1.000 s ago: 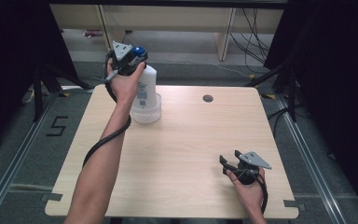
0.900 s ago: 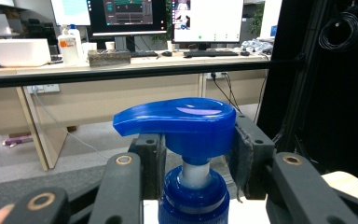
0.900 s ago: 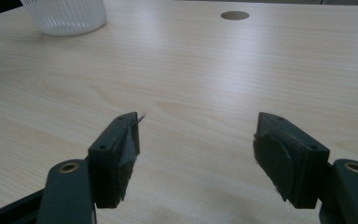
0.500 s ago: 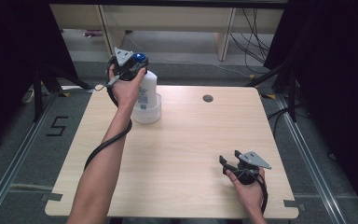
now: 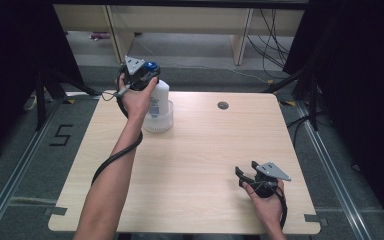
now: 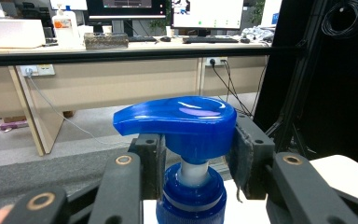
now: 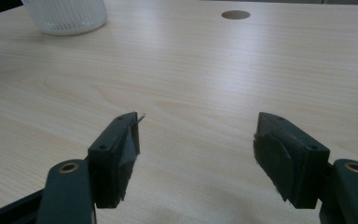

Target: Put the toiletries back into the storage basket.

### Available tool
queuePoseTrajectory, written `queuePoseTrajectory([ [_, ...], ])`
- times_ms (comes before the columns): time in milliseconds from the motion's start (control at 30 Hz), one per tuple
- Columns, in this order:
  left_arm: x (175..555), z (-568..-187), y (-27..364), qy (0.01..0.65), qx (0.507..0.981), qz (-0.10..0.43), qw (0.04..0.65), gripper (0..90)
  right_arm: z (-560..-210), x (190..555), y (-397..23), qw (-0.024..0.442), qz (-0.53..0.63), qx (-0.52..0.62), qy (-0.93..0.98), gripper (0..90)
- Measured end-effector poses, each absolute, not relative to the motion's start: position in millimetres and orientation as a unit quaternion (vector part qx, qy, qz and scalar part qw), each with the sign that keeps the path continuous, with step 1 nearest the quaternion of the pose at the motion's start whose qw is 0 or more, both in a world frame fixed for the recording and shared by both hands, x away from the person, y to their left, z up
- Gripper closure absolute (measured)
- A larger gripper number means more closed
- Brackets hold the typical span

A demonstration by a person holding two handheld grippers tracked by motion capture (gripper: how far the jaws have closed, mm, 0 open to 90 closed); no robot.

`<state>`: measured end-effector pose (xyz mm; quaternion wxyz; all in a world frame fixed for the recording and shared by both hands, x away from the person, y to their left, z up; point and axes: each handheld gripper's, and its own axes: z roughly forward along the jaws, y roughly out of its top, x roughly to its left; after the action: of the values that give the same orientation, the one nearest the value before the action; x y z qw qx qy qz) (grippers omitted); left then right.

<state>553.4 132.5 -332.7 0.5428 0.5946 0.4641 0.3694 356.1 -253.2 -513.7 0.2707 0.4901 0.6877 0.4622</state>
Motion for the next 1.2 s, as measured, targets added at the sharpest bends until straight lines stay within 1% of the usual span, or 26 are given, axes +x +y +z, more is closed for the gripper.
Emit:
queuePoseTrajectory([
  [100,554,-336,132,0.465,0.594,0.369,0.543,59.7,-513,354,-251,0.259,0.461,0.506,0.682,31.7],
  [200,553,-339,131,0.466,0.595,0.366,0.543,59.7,-513,354,-252,0.259,0.462,0.504,0.682,31.7],
  [233,553,-340,131,0.466,0.596,0.365,0.542,59.7,-513,354,-252,0.261,0.463,0.502,0.682,31.7],
  [267,553,-341,131,0.467,0.596,0.364,0.542,59.7,-514,356,-253,0.275,0.461,0.489,0.688,31.7],
  [433,553,-345,132,0.47,0.593,0.362,0.544,59.7,-514,356,-254,0.271,0.464,0.486,0.689,31.7],
  [733,553,-345,131,0.47,0.593,0.364,0.543,59.6,-514,356,-254,0.277,0.46,0.486,0.689,31.7],
  [767,552,-346,132,0.469,0.591,0.368,0.543,59.6,-514,355,-252,0.264,0.462,0.494,0.688,31.6],
  [933,551,-348,136,0.471,0.588,0.369,0.544,59.4,-514,355,-251,0.264,0.467,0.489,0.688,31.6],
  [967,550,-348,137,0.471,0.589,0.369,0.544,59.3,-514,356,-252,0.275,0.461,0.485,0.691,31.6],
  [1000,550,-348,138,0.472,0.588,0.367,0.544,59.2,-514,354,-249,0.262,0.466,0.498,0.683,31.6],
  [1067,549,-348,140,0.474,0.588,0.368,0.543,59.0,-513,355,-252,0.274,0.454,0.485,0.695,31.6],
  [1200,546,-350,141,0.471,0.588,0.37,0.544,58.4,-513,355,-252,0.274,0.454,0.486,0.695,31.6],
])
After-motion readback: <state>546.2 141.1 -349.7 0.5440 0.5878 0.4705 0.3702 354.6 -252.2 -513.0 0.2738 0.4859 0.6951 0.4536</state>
